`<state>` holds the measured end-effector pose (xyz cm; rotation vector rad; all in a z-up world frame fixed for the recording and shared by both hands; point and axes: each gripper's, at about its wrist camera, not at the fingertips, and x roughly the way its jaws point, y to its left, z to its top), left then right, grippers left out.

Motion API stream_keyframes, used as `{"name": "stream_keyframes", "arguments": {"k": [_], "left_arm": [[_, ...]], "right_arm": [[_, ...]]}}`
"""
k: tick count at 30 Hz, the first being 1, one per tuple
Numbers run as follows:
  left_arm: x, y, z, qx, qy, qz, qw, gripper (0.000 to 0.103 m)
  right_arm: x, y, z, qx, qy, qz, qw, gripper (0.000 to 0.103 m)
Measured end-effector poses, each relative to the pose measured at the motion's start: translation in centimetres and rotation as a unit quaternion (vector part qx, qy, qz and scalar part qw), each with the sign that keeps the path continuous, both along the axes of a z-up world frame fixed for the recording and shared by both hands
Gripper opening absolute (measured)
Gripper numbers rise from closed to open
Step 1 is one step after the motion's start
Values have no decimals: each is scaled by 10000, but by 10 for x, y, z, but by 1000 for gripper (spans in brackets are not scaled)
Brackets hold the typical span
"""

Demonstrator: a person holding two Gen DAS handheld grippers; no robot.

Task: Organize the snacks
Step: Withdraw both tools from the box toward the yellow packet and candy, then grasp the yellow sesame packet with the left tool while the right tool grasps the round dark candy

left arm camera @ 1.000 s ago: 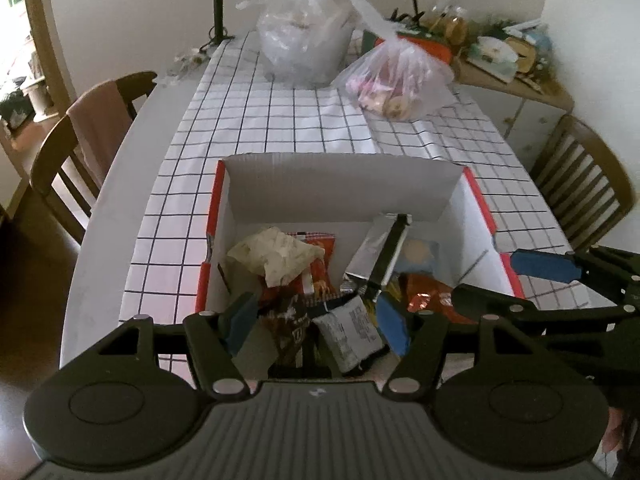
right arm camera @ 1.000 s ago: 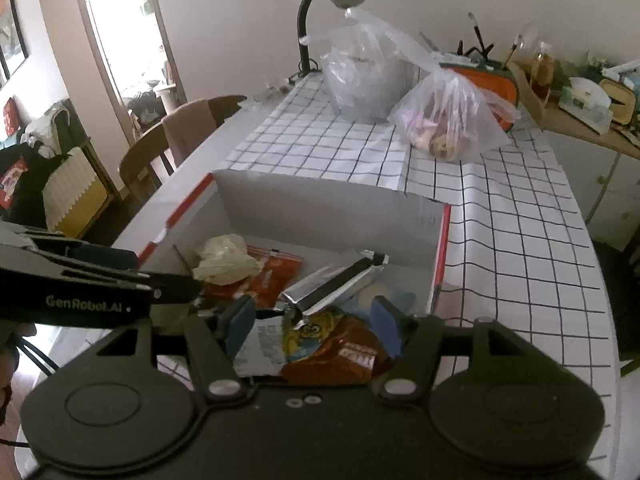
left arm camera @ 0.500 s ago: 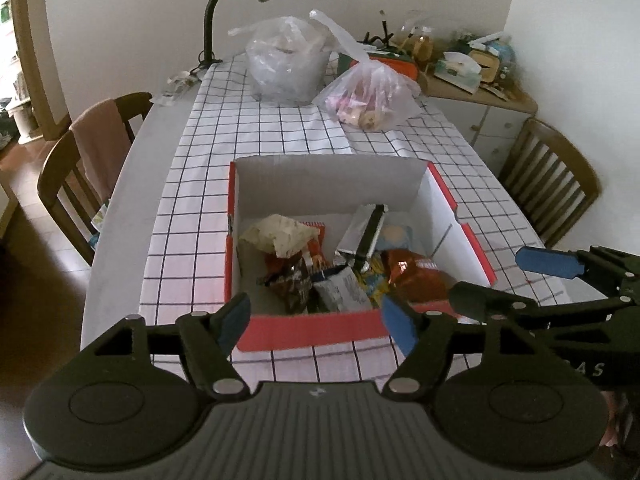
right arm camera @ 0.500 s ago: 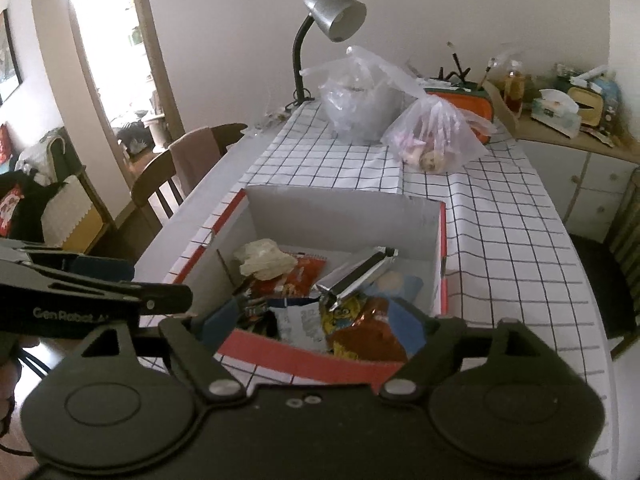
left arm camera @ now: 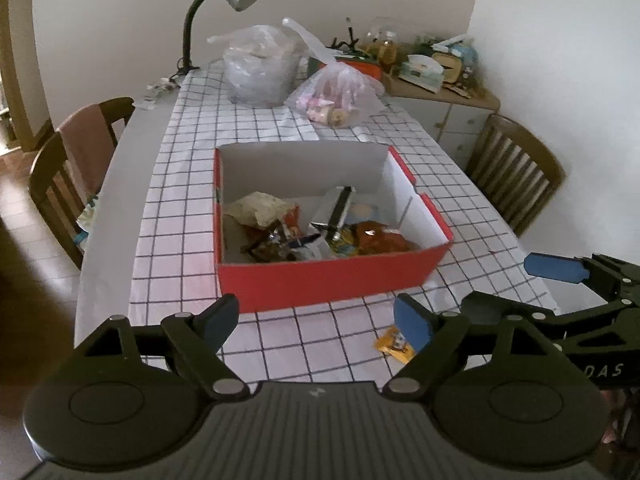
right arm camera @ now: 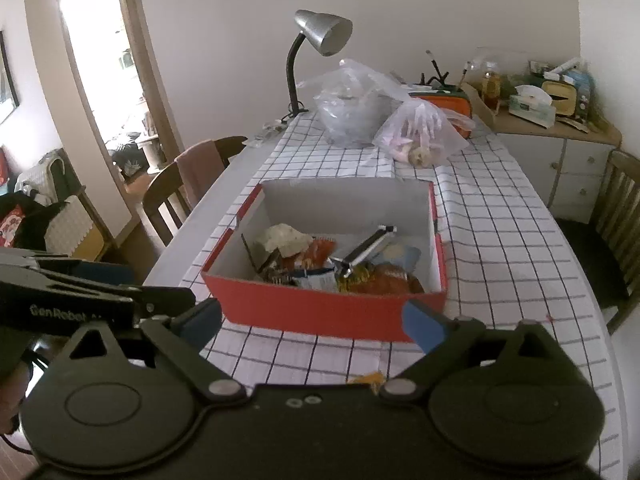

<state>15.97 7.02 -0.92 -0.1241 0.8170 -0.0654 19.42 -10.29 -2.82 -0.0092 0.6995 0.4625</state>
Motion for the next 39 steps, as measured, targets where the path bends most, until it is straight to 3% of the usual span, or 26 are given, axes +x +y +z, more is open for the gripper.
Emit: {"name": "stream_keyframes", "arguments": {"k": [5, 15, 24, 29, 33, 39], "left_arm": [[-6, -9, -14, -159, 88, -81, 9998, 99], [18, -45, -64, -161, 641, -150, 9977, 99], [48, -91, -103, 71, 1049, -434, 9935, 99], [64, -104, -122, 168, 1269, -336, 9912, 99], [79, -109, -137, 155, 1520, -303, 9878, 99], [103, -112, -150, 150, 1824, -444, 9821, 98]], "right_arm": [[-9, -17, -12, -119, 69, -101, 9999, 102], [-6, -40, -60, -807, 292, 386, 9956, 102], [20, -57, -99, -1047, 673, 971, 9875, 98], [37, -61, -119, -1048, 899, 1223, 9829, 95], [50, -58, -137, -1114, 1046, 1475, 9772, 83], [63, -58, -153, -1184, 1107, 1715, 9718, 76]]}}
